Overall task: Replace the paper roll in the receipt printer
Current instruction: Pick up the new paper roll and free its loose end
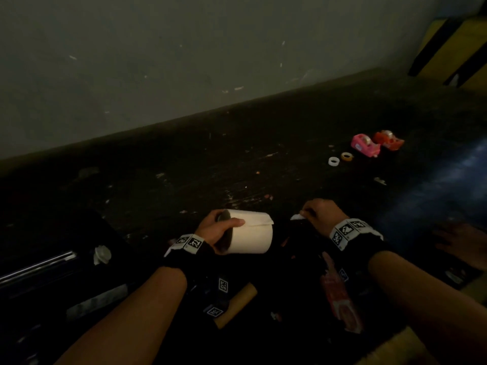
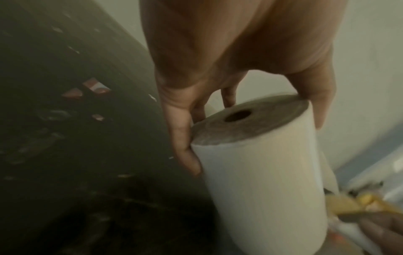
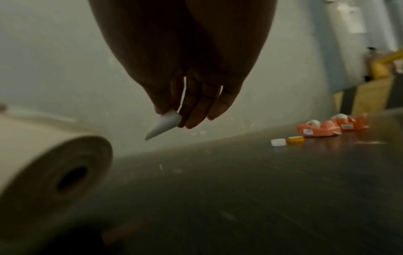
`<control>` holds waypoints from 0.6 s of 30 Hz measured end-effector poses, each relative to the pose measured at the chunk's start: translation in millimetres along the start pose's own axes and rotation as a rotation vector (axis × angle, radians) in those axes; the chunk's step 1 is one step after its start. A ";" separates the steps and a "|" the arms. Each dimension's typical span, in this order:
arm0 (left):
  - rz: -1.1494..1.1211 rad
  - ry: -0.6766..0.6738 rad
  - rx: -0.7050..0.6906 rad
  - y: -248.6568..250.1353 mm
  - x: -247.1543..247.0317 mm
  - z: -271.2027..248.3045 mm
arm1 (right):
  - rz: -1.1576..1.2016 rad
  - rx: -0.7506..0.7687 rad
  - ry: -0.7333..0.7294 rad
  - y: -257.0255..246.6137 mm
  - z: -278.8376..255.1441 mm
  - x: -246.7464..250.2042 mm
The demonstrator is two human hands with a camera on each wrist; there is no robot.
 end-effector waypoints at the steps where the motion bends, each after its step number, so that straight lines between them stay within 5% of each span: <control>1: 0.006 -0.002 0.010 -2.7 0.2 1.3 | -0.054 0.008 -0.044 4.6 -0.1 -7.9; 7: 0.090 -0.004 0.037 -4.8 1.7 4.8 | -0.208 -0.005 -0.222 25.5 -7.5 -44.9; 18: 0.226 -0.050 -0.009 4.2 -6.9 3.5 | -0.260 0.025 -0.197 50.6 -32.0 -71.6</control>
Point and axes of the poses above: each hand's wrist, its own z-axis towards the middle knuckle, its own x-axis out of the back of the hand, y = z × x, the point moved 10 cm from there along z, towards the middle knuckle, and after that the axes turned 6 degrees about -x, right-handed, at the moved point
